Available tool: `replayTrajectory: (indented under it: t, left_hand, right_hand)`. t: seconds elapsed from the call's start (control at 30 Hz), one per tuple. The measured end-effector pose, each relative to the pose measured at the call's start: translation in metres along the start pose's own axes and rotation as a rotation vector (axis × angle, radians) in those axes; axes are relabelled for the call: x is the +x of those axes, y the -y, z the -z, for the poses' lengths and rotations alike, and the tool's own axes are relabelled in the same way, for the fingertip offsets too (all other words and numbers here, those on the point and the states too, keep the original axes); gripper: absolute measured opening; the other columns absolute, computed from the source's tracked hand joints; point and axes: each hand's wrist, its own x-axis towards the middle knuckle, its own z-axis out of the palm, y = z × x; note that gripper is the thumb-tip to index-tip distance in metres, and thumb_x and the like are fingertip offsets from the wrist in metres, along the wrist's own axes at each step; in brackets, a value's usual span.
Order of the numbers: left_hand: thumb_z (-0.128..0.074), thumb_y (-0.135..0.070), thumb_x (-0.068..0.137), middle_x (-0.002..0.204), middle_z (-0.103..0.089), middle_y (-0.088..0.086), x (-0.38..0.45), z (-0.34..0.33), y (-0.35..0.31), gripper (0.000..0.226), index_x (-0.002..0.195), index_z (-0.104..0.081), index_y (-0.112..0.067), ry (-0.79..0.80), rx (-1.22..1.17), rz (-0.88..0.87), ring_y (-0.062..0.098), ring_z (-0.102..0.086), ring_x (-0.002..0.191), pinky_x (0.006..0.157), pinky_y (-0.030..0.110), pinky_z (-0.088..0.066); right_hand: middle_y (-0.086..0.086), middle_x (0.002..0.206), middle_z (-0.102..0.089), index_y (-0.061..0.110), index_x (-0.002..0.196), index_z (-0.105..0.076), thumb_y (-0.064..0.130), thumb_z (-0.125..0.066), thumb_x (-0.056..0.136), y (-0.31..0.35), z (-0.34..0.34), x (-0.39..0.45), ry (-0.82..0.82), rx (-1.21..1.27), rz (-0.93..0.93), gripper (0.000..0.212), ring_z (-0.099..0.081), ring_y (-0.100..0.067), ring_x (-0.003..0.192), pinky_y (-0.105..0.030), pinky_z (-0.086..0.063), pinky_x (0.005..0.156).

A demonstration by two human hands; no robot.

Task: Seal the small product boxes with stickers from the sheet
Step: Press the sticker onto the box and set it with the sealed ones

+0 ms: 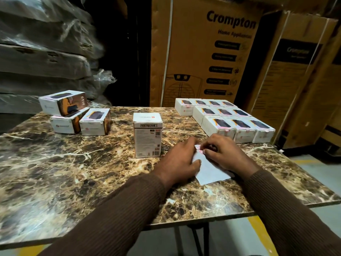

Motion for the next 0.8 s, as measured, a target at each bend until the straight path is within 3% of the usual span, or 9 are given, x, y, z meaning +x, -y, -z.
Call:
replayTrajectory:
  t: [0.23, 0.43, 0.57, 0.67, 0.8]
  left_hand:
    - [-0.062, -0.033, 0.101, 0.122, -0.056, 0.002, 0.0, -0.001, 0.001, 0.042, 0.135, -0.04, -0.021, 0.004, 0.023, -0.006, 0.016, -0.051, 0.104, 0.084, 0.029, -0.04]
    - [-0.062, -0.034, 0.101, 0.115, -0.058, 0.002, -0.001, -0.002, 0.0, 0.045, 0.135, -0.036, -0.021, 0.004, 0.026, 0.002, 0.018, -0.056, 0.1, 0.082, 0.034, -0.049]
    - [-0.062, -0.034, 0.101, 0.114, -0.058, 0.003, -0.001, -0.002, 0.0, 0.042, 0.131, -0.036, -0.022, 0.001, 0.032, -0.005, 0.019, -0.057, 0.098, 0.083, 0.036, -0.052]
    - [-0.062, -0.035, 0.101, 0.116, -0.058, 0.003, -0.001, -0.002, -0.001, 0.045, 0.135, -0.035, -0.021, 0.001, 0.031, 0.0, 0.018, -0.057, 0.101, 0.085, 0.033, -0.051]
    - [-0.062, -0.035, 0.102, 0.123, -0.059, 0.003, -0.001, -0.002, 0.001, 0.05, 0.14, -0.034, -0.02, -0.002, 0.026, 0.007, 0.017, -0.057, 0.106, 0.092, 0.033, -0.052]
  right_hand:
    - [0.004, 0.099, -0.064, 0.02, 0.096, -0.073, 0.022, -0.072, 0.097, 0.004, -0.003, 0.001, -0.022, 0.046, -0.054, 0.003, -0.058, -0.013, 0.093, -0.03, -0.039, 0.075]
    - [0.004, 0.096, -0.057, 0.018, 0.096, -0.06, 0.021, -0.059, 0.105, 0.005, -0.01, 0.001, 0.001, -0.023, -0.012, 0.01, -0.055, -0.017, 0.092, -0.034, -0.042, 0.077]
    - [0.009, 0.09, -0.053, 0.018, 0.092, -0.056, 0.021, -0.056, 0.107, 0.005, -0.008, -0.002, 0.012, 0.011, -0.01, 0.015, -0.052, -0.014, 0.086, -0.031, -0.033, 0.07]
    - [0.009, 0.095, -0.06, 0.021, 0.095, -0.055, 0.022, -0.052, 0.109, 0.005, -0.005, -0.006, 0.003, 0.094, -0.05, 0.015, -0.057, -0.009, 0.088, -0.024, -0.037, 0.067]
    - [0.006, 0.096, -0.066, 0.021, 0.098, -0.058, 0.023, -0.05, 0.11, 0.007, -0.003, -0.009, -0.007, 0.203, -0.11, 0.014, -0.062, -0.002, 0.087, -0.025, -0.041, 0.066]
